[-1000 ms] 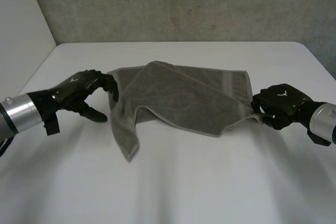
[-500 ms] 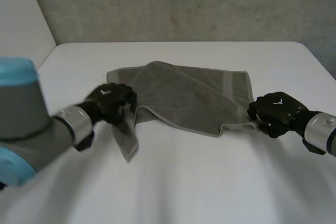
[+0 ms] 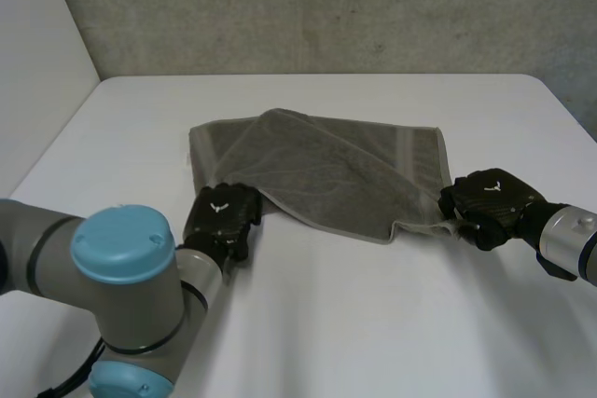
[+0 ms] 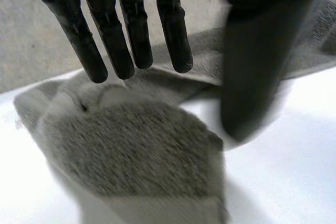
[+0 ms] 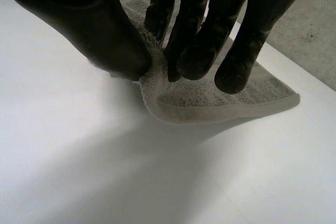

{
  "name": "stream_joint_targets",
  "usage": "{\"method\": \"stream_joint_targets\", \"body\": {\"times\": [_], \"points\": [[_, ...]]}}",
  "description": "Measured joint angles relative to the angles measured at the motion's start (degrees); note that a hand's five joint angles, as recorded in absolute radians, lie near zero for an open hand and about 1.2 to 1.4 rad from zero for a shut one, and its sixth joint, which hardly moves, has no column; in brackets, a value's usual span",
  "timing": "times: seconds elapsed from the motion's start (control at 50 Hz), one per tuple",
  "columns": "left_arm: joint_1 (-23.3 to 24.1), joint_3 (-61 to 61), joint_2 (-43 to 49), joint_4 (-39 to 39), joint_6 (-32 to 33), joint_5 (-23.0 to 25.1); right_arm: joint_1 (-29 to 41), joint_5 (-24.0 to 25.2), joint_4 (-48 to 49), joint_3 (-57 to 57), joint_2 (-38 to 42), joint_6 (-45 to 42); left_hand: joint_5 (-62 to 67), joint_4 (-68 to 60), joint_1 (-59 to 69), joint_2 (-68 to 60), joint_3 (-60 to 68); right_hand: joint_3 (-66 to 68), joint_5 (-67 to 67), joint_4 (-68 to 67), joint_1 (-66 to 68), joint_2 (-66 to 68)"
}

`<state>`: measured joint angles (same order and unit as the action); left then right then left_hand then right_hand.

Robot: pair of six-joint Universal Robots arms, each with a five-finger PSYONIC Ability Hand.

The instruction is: Fold the towel.

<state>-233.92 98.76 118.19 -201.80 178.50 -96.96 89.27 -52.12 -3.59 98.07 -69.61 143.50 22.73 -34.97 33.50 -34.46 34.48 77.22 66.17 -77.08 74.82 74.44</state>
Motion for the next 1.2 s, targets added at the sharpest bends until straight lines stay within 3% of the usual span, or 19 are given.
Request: {"method": "stream_joint_targets", "body": {"times": [0.54,0.88,1.2], "points": [[0.59,-0.25,5.06,-4.73,0.35,-4.74,0.01,0.0,0.34,0.59,0.0,-0.5,-0.02,0.0,0.0,0.03,-0.04,0.0,0.0,0.0,0.0,0.0],[-4.47,2.95,2.93,-9.5,9.69,-6.08,0.03,0.0,0.34,0.89,0.0,-0.92,-0.01,0.0,0.0,0.03,-0.04,0.0,0.0,0.0,0.0,0.0],[-9.66,5.88,-0.02,-10.53,10.4,-5.9,0.17,0.08,0.34,1.24,0.0,-0.95,0.08,0.0,0.0,0.03,-0.03,0.0,0.0,0.0,0.0,0.0]]}}
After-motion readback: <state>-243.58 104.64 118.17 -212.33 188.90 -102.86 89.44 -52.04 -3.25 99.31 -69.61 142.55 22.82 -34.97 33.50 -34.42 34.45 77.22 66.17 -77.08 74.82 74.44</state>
